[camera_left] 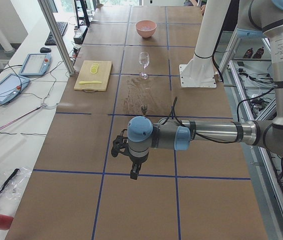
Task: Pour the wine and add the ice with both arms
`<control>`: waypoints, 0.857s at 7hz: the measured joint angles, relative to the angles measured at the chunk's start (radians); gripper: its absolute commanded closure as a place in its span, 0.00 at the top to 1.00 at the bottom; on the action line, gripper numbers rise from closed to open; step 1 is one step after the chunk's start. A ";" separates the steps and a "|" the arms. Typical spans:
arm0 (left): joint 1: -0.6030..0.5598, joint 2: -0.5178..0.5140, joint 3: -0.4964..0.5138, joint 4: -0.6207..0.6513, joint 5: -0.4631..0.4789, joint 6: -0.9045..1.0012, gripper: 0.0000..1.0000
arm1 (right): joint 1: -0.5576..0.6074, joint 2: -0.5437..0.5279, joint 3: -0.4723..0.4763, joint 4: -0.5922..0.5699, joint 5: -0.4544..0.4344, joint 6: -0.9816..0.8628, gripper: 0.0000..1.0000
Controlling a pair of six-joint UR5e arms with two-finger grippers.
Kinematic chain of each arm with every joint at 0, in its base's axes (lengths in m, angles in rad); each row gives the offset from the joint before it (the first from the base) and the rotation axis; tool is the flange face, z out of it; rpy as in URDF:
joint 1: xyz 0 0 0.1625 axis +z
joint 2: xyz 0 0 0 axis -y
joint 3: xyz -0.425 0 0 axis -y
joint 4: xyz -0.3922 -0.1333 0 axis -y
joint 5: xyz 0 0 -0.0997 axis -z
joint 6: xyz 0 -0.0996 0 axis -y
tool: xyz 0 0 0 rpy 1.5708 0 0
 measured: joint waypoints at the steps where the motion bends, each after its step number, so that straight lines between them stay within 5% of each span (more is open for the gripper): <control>1: -0.001 0.000 -0.001 0.000 0.000 -0.001 1.00 | -0.007 0.007 0.008 0.002 0.001 0.024 1.00; 6: -0.002 0.001 -0.001 0.000 0.000 -0.001 1.00 | -0.050 0.025 0.016 0.133 -0.001 0.148 1.00</control>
